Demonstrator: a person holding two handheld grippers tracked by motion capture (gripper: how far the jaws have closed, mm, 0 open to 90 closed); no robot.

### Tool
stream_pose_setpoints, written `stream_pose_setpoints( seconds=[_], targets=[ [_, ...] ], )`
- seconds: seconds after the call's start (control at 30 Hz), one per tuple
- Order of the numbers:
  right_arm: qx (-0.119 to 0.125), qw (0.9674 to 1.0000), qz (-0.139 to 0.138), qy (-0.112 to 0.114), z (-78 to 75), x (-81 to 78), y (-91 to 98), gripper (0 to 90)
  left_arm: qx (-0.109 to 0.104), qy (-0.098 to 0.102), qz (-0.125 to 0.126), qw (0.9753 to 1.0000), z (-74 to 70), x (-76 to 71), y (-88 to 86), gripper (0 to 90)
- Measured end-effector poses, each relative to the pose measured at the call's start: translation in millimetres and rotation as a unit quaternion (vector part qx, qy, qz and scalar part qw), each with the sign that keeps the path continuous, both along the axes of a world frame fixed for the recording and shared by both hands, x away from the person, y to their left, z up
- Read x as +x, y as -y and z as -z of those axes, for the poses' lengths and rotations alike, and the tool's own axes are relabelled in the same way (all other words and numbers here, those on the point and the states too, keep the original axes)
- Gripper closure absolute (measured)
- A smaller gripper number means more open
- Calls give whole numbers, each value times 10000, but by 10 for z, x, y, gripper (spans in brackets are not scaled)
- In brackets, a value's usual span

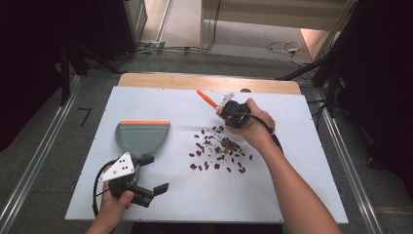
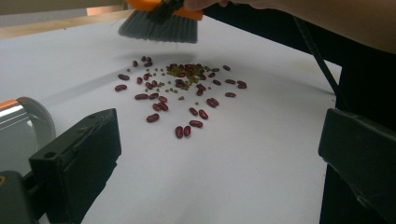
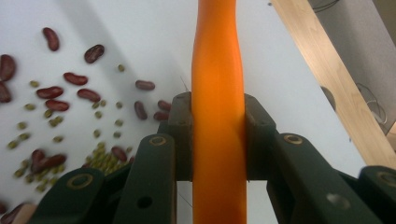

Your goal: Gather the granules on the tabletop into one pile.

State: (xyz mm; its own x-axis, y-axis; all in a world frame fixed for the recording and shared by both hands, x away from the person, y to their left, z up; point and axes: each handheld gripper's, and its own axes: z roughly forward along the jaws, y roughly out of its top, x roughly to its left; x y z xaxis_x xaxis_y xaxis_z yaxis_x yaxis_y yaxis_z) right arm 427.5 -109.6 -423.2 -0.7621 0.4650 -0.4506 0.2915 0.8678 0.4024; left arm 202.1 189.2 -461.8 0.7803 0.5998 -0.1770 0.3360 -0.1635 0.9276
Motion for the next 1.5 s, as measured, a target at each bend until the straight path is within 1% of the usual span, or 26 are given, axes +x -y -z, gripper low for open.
stream_pose_setpoints(
  seconds=[0.03,0.07,0.1,0.13,0.17,0.2,0.23,0.27,0.33,0.37,0.43,0.47,0.5,0.6,0.73,0.8,0.9,1.0,1.07,1.1,1.2,1.23,1.3,1.37,1.5],
  targets=[
    [-80,9997,-212,95,40,30,-43,688,17,-26,15,10000,3,4,-17,1],
    [-145,9990,-386,177,83,52,-88,688,-9,-42,20,10000,10,6,-19,1],
    [-236,9982,-500,217,122,70,-133,688,10,-51,25,10000,13,8,-25,1],
    [-236,9982,-500,217,122,70,-133,688,10,-51,25,10000,13,8,-25,1],
    [-448,9967,-610,283,196,86,-216,688,10,-56,23,10000,17,9,-28,1],
    [-475,9966,-632,249,229,86,-243,688,-1,-50,33,10000,19,11,-35,1],
    [-415,9971,-632,76,253,79,-263,688,-4,-47,24,10000,16,7,-37,1],
    [-355,9971,-668,51,266,72,-274,688,-4,-47,24,10000,16,7,-37,1],
    [-483,9964,-689,-34,280,36,-299,687,0,-32,45,10000,15,4,-43,1],
    [-514,9960,-717,-123,288,13,-305,687,-2,-36,46,10000,18,3,-42,1],
    [-541,9955,-761,-152,296,-43,-307,687,5,-42,38,10000,22,6,-43,1],
    [-517,9954,-784,-199,290,-76,-305,687,-1,-57,23,10000,27,16,-51,1],
    [-494,9947,-872,-226,289,-104,-300,687,-1,-57,23,10000,27,16,-51,1],
    [-548,9929,-1028,-245,301,-213,-297,686,-12,-39,-5,10000,18,10,-56,1],
    [-528,9911,-1190,-272,315,-347,-276,685,-2,-38,-1,10000,16,7,-55,1],
    [-560,9901,-1258,-284,315,-410,-260,685,-2,-45,3,10000,18,6,-52,1],
    [-508,9893,-1322,-340,307,-500,-233,684,16,-38,23,10000,25,10,-54,1],
    [-586,9873,-1450,-278,311,-588,-211,685,30,-64,4,10000,33,15,-61,1],
    [-672,9863,-1482,-253,307,-633,-208,685,12,-70,-3,10000,38,22,-66,1],
    [-662,9860,-1507,-257,305,-648,-207,685,6,-70,-5,10000,38,23,-68,1],
    [-693,9861,-1491,-248,276,-667,-202,686,-6,-55,-21,10000,33,20,-72,1],
    [-647,9859,-1524,-257,221,-657,-184,688,3,-58,-15,10000,33,17,-71,1],
    [-519,9871,-1494,-246,159,-624,-158,688,4,-60,-7,10000,35,16,-69,1],
    [-496,9885,-1423,-154,109,-579,-155,688,9,-65,-5,10000,34,16,-68,1],
    [-451,9884,-1448,13,66,-465,-246,688,6,-63,4,10000,36,16,-66,1]
  ],
)
